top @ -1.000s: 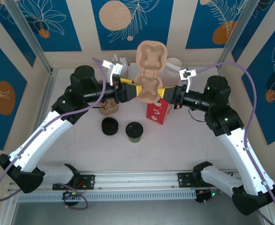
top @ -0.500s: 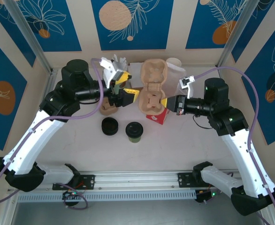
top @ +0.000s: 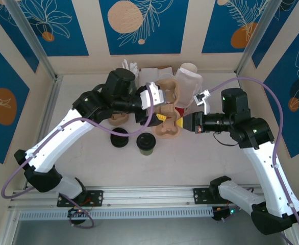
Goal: Pack the takeout coffee
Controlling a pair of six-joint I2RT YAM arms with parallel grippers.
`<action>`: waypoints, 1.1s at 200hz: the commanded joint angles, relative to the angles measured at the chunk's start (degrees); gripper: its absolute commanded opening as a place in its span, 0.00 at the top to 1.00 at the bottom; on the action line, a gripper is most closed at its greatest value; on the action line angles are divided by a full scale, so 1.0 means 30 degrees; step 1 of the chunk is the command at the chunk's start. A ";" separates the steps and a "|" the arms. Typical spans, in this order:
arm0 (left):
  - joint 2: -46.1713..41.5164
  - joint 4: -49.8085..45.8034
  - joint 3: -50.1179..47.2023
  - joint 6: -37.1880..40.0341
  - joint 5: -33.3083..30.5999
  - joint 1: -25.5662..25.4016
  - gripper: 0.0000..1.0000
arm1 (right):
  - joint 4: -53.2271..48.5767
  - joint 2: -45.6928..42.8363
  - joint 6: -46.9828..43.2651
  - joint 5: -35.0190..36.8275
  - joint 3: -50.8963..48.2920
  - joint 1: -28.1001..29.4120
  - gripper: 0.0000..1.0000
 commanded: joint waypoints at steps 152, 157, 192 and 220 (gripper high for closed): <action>0.2273 -0.2576 0.2412 0.1974 -0.3374 -0.1536 0.44 | -0.0132 -0.0046 -0.0319 -0.1334 -0.0476 0.0200 1.00; 0.2358 -0.2622 0.2476 0.1975 -0.3409 -0.1546 0.45 | -0.0130 -0.0059 -0.0304 -0.1322 -0.0467 0.0199 1.00; 0.2864 -0.3092 0.3044 0.1803 -0.3740 -0.1607 0.53 | -0.0174 -0.0150 -0.0428 -0.1220 -0.0496 0.0199 1.00; 0.3079 -0.3323 0.3350 0.1421 -0.3792 -0.1611 0.55 | -0.0375 -0.0262 -0.0616 -0.0776 -0.0487 0.0200 1.00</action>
